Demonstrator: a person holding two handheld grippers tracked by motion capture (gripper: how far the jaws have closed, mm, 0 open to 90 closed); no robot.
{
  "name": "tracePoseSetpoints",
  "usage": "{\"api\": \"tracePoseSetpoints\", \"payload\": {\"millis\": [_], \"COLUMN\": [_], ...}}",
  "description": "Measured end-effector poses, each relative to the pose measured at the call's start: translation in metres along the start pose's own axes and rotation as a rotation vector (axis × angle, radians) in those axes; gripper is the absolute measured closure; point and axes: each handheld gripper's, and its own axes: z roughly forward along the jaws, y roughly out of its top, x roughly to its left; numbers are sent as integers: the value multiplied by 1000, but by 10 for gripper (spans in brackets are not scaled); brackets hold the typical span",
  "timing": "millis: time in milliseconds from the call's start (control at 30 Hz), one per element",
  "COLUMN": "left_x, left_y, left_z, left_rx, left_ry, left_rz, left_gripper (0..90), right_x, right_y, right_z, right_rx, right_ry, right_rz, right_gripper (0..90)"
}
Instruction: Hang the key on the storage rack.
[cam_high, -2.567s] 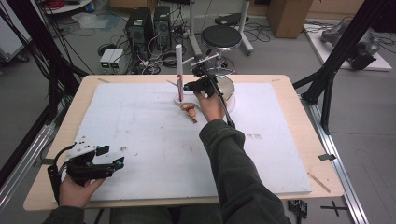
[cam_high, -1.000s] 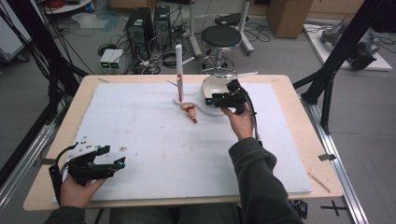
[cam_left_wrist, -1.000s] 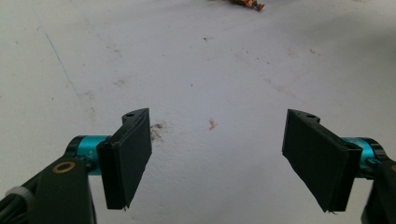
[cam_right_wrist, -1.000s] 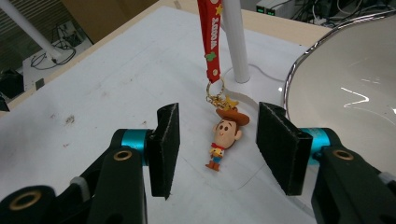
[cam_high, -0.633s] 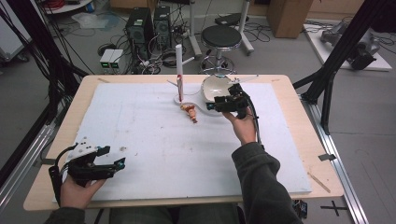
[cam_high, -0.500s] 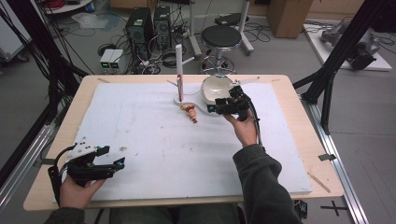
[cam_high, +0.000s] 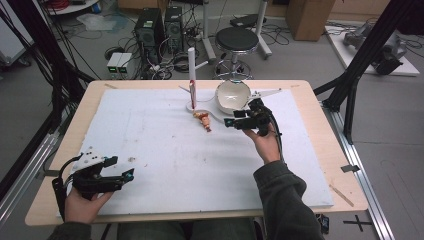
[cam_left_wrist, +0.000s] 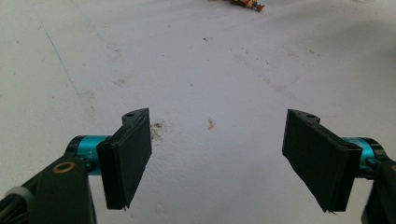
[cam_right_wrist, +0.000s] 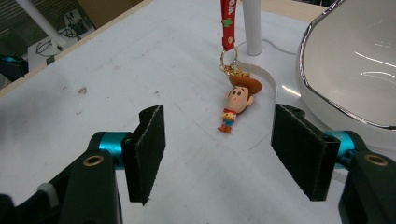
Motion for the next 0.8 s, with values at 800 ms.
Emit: {"api": "tracePoseSetpoints", "payload": {"millis": [800], "left_x": [-1], "left_y": [1], "left_z": [2], "left_rx": [0], "left_ry": [0], "left_rz": [0], "left_gripper": [244], "right_x": [1], "right_y": [-22], "right_z": [-17], "right_rx": [-12], "right_ry": [-16], "right_rz": [-13], "right_gripper": [298]}}
